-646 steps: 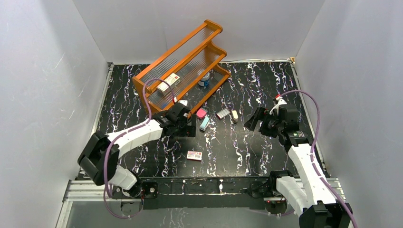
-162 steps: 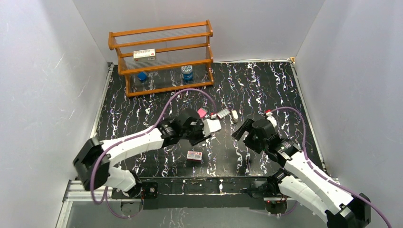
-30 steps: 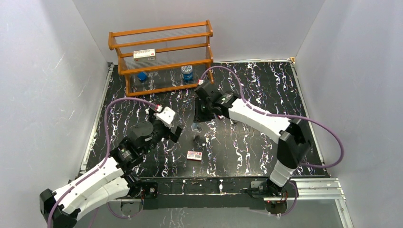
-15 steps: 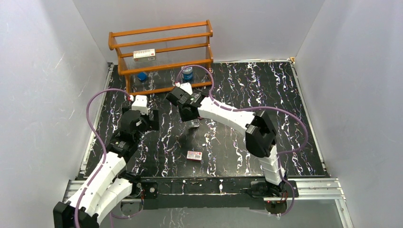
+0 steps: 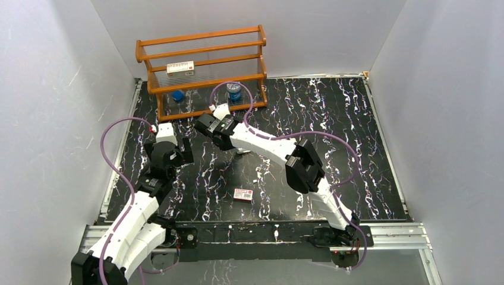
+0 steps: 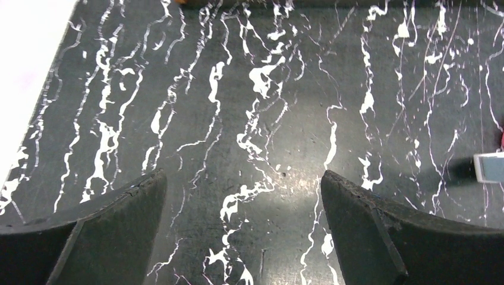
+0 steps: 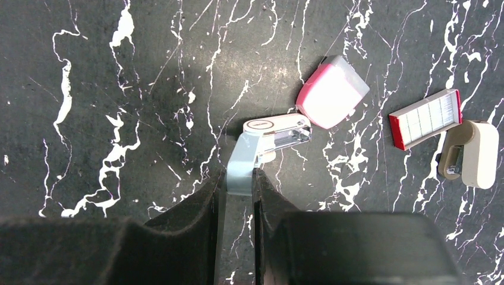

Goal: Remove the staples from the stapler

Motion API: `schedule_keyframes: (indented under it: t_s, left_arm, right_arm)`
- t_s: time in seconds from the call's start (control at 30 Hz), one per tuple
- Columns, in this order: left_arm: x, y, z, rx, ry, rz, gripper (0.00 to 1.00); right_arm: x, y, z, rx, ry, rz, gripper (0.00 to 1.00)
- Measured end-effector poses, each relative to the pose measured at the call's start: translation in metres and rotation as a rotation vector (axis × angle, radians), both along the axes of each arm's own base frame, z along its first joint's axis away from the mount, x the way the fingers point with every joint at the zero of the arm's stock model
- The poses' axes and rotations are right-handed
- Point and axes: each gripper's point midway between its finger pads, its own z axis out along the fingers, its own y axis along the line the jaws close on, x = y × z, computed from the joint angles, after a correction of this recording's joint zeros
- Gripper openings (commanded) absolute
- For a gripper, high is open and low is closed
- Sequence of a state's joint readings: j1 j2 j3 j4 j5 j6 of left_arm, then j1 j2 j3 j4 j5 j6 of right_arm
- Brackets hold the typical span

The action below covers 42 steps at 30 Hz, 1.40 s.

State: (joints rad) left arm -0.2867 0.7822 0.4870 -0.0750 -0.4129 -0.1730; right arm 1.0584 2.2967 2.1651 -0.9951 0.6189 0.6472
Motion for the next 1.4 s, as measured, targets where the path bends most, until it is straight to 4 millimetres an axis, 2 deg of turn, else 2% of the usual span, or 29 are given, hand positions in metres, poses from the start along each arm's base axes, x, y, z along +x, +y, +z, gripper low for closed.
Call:
schedule_keyframes:
  t_s: [0.2, 0.37, 0.5, 0.6, 0.73, 0.83, 0.93, 1.03, 1.13, 1.23, 1.3, 1.4]
  left_arm:
    - [-0.001, 0.013, 0.026, -0.004, -0.105, 0.073, 0.97]
    - [-0.001, 0.015, 0.029, -0.005, -0.117, 0.083, 0.95]
    - [-0.003, 0.019, 0.032, 0.004, -0.126, 0.104, 0.95]
    - [-0.007, 0.027, 0.043, 0.008, -0.168, 0.145, 0.95]
    - [-0.013, 0.037, 0.062, -0.001, -0.245, 0.192, 0.95]
    - [-0.015, 0.039, 0.068, -0.009, -0.273, 0.201, 0.95]
    - [-0.014, 0.038, 0.068, -0.007, -0.269, 0.200, 0.95]
    - [-0.014, 0.038, 0.067, -0.006, -0.266, 0.200, 0.96]
    - [-0.014, 0.038, 0.067, -0.006, -0.265, 0.199, 0.96]
    - [-0.014, 0.038, 0.066, -0.006, -0.265, 0.199, 0.96]
    - [-0.014, 0.038, 0.066, -0.006, -0.264, 0.199, 0.96]
    - [-0.013, 0.038, 0.065, -0.005, -0.261, 0.198, 0.97]
  right_arm:
    - [0.001, 0.005, 0.002, -0.009, -0.026, 0.002, 0.15]
    - [0.004, 0.012, 0.005, 0.003, -0.043, 0.004, 0.18]
    - [0.008, 0.015, -0.005, -0.015, -0.047, 0.005, 0.18]
    - [0.010, 0.016, -0.013, -0.032, -0.048, 0.008, 0.18]
    - [0.010, 0.017, -0.013, -0.042, -0.050, 0.022, 0.20]
    - [0.010, 0.018, -0.013, -0.046, -0.051, 0.029, 0.26]
    - [0.010, 0.018, -0.013, -0.048, -0.050, 0.034, 0.43]
    - [0.010, 0.019, -0.013, -0.046, -0.047, 0.044, 0.55]
    - [0.009, 0.022, -0.012, -0.042, -0.037, 0.064, 0.62]
    - [0.007, 0.026, -0.011, -0.026, -0.026, 0.083, 0.64]
    - [0.007, 0.030, -0.007, -0.010, -0.022, 0.098, 0.69]
    - [0.006, 0.032, 0.011, 0.032, -0.041, 0.113, 0.79]
